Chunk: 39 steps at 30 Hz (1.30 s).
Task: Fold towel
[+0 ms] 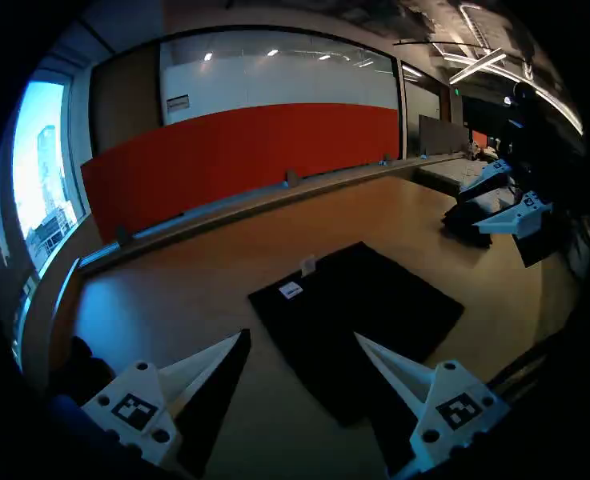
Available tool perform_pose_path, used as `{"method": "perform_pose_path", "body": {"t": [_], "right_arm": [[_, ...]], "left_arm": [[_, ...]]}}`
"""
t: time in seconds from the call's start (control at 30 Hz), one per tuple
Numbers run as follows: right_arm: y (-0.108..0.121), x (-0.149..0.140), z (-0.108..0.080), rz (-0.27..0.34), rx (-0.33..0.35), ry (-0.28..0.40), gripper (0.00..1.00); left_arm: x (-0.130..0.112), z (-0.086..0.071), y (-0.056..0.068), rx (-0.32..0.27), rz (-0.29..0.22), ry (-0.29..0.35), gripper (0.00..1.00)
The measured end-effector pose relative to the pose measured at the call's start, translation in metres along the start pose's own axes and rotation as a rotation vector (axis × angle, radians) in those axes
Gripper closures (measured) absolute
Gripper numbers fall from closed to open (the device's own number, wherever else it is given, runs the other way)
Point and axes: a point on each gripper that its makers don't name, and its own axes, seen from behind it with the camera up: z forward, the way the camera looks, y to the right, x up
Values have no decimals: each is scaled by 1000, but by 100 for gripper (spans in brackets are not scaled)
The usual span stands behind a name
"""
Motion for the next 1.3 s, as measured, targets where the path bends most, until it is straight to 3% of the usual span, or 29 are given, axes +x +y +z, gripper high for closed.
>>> {"method": "perform_pose_path", "body": {"t": [0.23,0.6,0.9,1.3], "right_arm": [[-16,-34,18,-5,31,-54,0],[-30,-81,38,-9,59,-136,0],[-39,-119,43,1,83,-207,0],[-50,-148,40,-9,127,-276,0]], "left_arm": [[-35,13,14,-42,10,-65,16],[-79,26,25,-88,13,-152,16],[-114,31,31,-103,31,-233,16],[-139,31,52,-172,23,-306,16]]}}
